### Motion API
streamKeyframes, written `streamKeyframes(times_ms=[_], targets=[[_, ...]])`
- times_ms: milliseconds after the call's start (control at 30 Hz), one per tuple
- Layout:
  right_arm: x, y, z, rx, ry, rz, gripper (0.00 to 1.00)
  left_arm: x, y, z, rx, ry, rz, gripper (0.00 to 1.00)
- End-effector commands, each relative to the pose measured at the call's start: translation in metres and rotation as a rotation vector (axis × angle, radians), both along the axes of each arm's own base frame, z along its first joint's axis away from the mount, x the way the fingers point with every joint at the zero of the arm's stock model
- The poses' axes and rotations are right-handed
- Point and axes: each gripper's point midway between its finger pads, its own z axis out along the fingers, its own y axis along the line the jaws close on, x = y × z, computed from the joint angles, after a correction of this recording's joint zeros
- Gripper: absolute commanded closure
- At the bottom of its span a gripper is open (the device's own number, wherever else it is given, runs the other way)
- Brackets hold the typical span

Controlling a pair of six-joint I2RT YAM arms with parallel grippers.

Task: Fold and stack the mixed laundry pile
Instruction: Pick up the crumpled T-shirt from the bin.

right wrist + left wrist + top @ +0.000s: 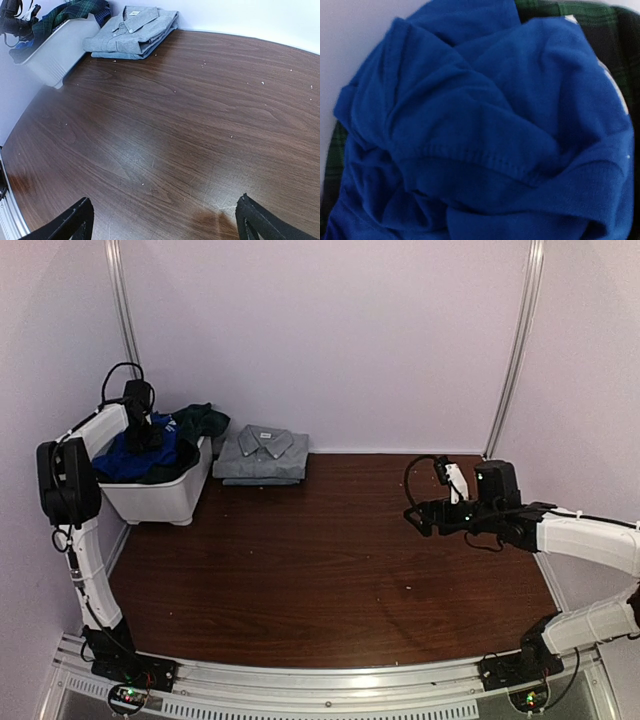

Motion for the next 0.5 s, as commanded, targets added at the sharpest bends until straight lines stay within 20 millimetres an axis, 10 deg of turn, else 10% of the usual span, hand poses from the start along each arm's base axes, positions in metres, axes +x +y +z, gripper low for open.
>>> streamKeyframes(times_ms=[0, 233, 467], targets=[[0.006, 0.003, 0.026, 0.043, -0.056, 0.012, 0.0, 0.002, -0.035, 0.117, 0.036, -0.257, -0.139, 1.0], [0.004, 0.002, 0.042, 0.07, -0.084, 0.009, 0.0, -0.028, -0.147, 0.259, 0.001, -0.572, -0.474, 1.0], [0.004, -0.01, 0.051, 0.067, -0.088, -0.015, 0.0, -0.091, -0.299, 0.352, -0.219, -0.784, -0.932, 1.0]])
